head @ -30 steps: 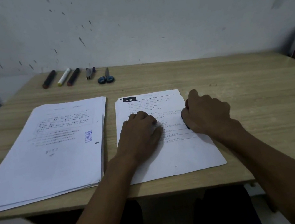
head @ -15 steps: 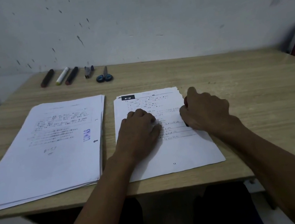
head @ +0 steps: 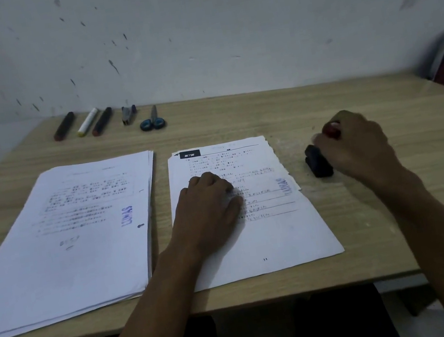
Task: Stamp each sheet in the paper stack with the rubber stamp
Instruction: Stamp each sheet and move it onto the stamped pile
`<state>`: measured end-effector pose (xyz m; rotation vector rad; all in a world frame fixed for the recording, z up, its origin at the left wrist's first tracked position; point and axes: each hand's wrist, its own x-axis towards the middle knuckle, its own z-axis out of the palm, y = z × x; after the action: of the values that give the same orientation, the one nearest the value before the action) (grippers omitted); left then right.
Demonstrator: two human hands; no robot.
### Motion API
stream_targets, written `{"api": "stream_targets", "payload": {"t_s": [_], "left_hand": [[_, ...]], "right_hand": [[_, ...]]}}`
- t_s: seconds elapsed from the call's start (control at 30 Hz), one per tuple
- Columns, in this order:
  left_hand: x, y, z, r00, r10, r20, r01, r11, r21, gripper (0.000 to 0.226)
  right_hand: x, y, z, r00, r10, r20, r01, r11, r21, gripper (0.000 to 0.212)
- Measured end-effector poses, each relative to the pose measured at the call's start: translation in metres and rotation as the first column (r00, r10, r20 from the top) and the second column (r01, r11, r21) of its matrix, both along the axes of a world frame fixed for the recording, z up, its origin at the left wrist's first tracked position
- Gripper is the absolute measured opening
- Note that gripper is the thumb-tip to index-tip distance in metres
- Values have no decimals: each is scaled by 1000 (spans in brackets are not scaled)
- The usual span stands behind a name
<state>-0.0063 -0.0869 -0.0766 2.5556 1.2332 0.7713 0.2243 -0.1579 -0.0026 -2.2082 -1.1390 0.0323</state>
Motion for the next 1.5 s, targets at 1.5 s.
{"api": "stream_targets", "payload": {"t_s": [1.5], "left_hand": [[1,4,-9,997,-20,73,18,999,26,29]], "right_hand": [[17,14,-28,996,63,-59,-62,998,20,45]]}}
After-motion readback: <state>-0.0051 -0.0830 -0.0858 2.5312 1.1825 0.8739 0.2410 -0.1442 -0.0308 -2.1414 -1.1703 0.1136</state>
